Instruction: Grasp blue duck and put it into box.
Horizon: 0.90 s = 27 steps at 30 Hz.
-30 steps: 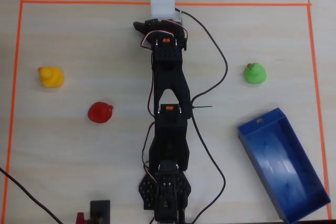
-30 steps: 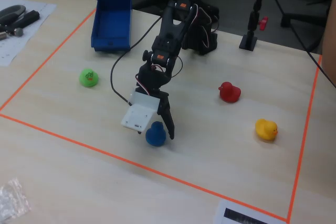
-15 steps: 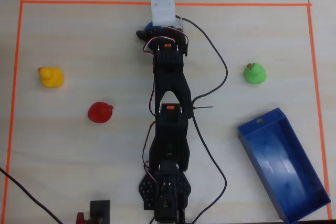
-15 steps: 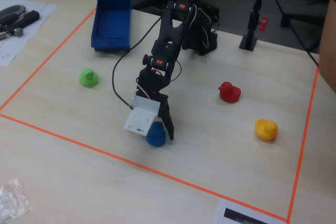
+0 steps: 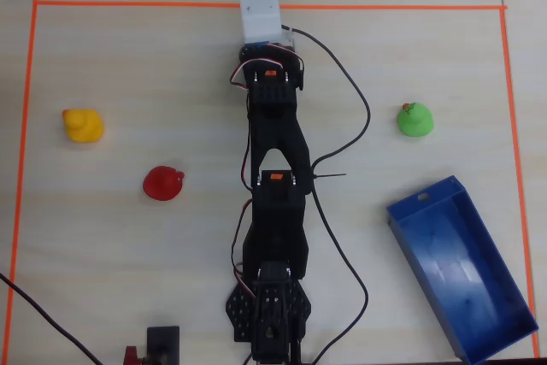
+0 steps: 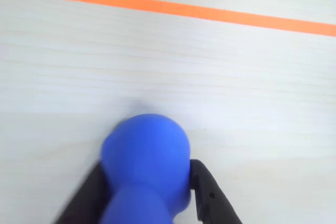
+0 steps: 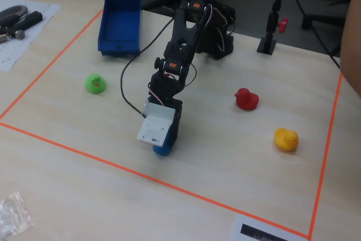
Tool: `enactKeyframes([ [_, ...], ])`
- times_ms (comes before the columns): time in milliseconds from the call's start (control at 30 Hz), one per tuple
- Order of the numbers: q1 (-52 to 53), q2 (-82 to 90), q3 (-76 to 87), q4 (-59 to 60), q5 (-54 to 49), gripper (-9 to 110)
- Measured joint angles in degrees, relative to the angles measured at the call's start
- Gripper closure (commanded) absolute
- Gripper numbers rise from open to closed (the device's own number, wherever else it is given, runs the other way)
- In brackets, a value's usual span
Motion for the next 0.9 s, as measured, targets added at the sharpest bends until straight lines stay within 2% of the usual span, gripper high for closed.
enactKeyframes([
  [333, 4.8, 3.3, -9.0, 10.3, 3.8, 101],
  [467, 9.8, 11.3, -21.9, 25.1, 7.8, 101],
  [567, 16.6, 17.5, -36.7, 42.2, 9.6, 101],
  [700, 28.7, 25.3, -48.0, 61.3, 9.6, 101],
  [767, 35.5, 29.4, -48.3, 66.0, 9.6, 101],
  [900, 48.8, 34.5, -40.2, 66.8, 8.7, 101],
])
